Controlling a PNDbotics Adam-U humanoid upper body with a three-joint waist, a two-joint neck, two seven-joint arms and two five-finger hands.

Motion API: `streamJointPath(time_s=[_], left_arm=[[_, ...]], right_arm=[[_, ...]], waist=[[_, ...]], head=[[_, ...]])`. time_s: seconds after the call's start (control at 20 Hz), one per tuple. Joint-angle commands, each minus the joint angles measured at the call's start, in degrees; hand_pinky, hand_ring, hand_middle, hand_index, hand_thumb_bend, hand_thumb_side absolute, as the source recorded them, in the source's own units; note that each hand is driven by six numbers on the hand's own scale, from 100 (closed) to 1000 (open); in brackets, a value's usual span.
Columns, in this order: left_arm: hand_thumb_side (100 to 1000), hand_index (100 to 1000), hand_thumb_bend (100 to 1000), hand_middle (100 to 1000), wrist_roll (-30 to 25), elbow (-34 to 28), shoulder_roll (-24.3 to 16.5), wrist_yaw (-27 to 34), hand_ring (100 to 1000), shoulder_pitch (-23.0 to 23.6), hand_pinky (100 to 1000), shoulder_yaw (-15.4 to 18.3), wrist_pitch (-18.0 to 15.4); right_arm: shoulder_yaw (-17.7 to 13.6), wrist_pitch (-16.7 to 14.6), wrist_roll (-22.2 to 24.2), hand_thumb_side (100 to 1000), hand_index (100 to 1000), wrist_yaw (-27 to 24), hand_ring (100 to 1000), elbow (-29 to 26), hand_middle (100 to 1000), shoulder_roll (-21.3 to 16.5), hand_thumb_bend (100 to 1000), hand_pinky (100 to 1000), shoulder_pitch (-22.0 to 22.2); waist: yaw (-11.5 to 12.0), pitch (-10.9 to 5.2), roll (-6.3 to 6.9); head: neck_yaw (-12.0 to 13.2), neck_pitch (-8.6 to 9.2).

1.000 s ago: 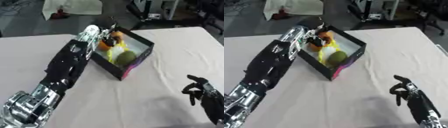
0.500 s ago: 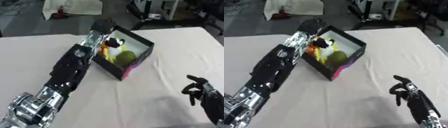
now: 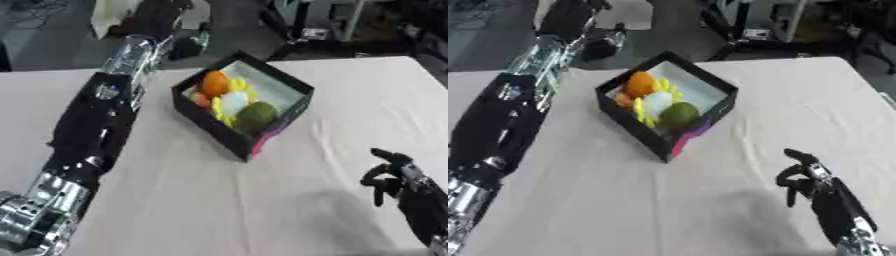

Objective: Pick up objects on the table and place them in the box.

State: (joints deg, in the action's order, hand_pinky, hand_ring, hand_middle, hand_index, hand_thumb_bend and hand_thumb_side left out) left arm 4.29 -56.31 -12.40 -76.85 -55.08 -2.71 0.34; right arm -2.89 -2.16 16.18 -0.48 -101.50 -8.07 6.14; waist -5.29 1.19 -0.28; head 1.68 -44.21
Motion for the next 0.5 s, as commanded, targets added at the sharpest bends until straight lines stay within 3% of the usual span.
streamJointPath(time_s=[0.05,0.2,0.45,0.5], left_arm=[[870,812,100,670,3.12,-5.82,-4.03,3.12,615,2.11,650,4.21,-2.29],[920,798,100,638,4.28,-10.24,-4.22,5.84,589,6.51,618,8.40,-1.58],[971,792,100,622,0.74,-14.52,-2.00,10.07,576,13.39,604,14.91,2.39],[984,790,100,615,0.51,-17.24,-1.31,13.31,570,18.64,600,14.70,3.53]], right_arm=[[-0.94,-0.30,-0.94,1000,881,0.17,285,-0.79,510,-0.01,100,737,-0.47],[-1.79,-0.83,-2.36,1000,875,-0.06,284,-1.20,507,0.31,100,734,-0.86],[-2.40,-1.94,-5.02,1000,872,-0.99,302,-1.58,503,0.69,100,733,-0.69],[-2.25,-2.07,-5.42,1000,872,-1.15,315,-1.51,503,0.69,100,733,-0.47]], waist=[[0.60,0.59,-0.75],[1.63,1.62,-0.85],[3.10,2.20,-1.18],[3.02,1.81,-1.24]], head=[[-0.32,0.10],[-0.57,0.10],[0.21,0.10],[0.95,0.10]])
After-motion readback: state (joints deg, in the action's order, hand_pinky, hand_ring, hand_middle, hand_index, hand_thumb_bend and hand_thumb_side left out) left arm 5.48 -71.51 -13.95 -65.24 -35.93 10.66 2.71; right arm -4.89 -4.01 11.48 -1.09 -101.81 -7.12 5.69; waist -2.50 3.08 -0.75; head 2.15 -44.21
